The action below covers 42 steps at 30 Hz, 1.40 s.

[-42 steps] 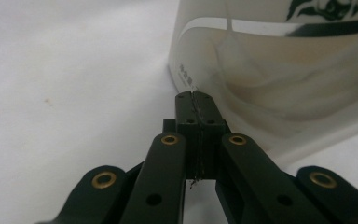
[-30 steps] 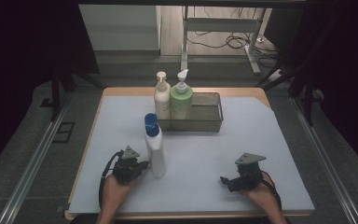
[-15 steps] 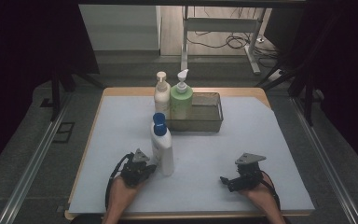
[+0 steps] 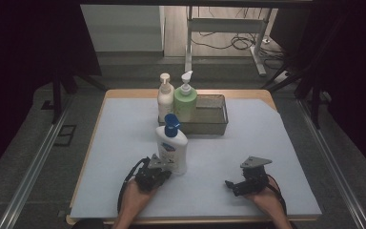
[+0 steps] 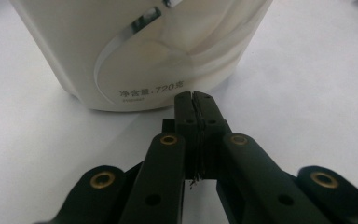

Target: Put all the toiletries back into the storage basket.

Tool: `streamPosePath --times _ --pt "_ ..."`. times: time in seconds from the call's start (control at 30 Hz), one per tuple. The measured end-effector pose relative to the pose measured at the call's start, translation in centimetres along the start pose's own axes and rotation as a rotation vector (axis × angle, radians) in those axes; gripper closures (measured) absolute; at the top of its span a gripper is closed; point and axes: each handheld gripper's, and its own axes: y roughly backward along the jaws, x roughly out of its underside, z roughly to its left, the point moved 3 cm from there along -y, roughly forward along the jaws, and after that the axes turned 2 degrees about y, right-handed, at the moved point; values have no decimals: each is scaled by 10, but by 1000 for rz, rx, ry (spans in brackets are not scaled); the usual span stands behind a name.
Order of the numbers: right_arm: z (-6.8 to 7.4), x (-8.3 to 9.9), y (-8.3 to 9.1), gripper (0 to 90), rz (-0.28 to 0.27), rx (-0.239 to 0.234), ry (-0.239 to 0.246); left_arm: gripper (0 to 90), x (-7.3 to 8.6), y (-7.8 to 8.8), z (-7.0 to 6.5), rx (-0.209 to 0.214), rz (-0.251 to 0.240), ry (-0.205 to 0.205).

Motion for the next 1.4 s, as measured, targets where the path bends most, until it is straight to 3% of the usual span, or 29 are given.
streamPosePath --times 0.17,0.33,0.63,0.9,1.03,1.17,1.4 --pt "0 0 0 0 1 -1 -1 821 1 3 -2 -25 13 -25" --pt "0 -1 0 0 6 0 -7 724 4 9 -2 -44 1 -23" --pt "2 -1 3 0 28 12 -21 442 12 19 -1 -84 -7 -7" --pt "2 -6 12 0 -5 -25 -35 178 25 29 9 -143 -5 38" --pt "6 -12 16 0 -28 -43 -19 140 30 34 13 -158 -6 50" --pt "10 -19 19 0 -44 -40 0 128 40 36 18 -185 26 49" --pt "20 -32 22 0 -54 -67 31 122 47 40 23 -197 7 81"
